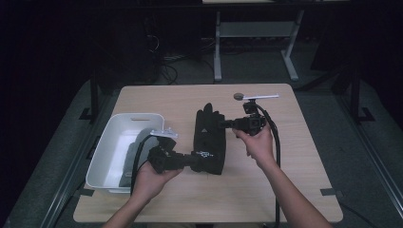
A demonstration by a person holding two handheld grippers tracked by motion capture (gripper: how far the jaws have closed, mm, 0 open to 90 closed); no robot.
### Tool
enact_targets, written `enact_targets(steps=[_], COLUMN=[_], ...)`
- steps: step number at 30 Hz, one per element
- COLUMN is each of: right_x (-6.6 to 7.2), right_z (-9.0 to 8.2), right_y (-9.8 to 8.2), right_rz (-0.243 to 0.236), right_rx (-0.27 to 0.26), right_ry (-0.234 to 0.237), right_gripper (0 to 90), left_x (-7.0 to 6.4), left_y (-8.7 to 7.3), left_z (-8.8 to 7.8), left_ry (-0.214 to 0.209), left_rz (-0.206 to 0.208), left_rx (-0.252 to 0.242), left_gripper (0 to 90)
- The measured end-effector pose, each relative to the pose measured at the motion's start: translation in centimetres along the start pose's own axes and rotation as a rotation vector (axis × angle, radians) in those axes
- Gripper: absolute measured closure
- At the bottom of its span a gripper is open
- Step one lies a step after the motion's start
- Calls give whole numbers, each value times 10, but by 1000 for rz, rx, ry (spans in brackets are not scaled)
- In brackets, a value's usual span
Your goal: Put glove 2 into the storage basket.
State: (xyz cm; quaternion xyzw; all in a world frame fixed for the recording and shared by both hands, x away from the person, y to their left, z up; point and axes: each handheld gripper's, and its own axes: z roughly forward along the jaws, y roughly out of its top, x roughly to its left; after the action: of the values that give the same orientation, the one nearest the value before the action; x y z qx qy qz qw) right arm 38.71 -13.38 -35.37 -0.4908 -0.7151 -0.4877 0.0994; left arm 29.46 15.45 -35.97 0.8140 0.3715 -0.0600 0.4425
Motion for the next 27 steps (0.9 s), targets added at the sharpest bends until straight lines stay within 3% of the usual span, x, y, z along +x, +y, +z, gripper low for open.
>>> enact_targets(steps=[14,27], right_x=[20,37], right_z=[19,41], right_y=[16,28], right_rz=[-32,-39], right_rx=[22,22], right_ry=[19,64], right_gripper=[761,760], left_x=[11,23], left_y=[-4,-10], left_z=[-24,-49], left_ry=[20,44], left_rz=[-25,-42], left_rx=[-31,-57], left_gripper=[797,799])
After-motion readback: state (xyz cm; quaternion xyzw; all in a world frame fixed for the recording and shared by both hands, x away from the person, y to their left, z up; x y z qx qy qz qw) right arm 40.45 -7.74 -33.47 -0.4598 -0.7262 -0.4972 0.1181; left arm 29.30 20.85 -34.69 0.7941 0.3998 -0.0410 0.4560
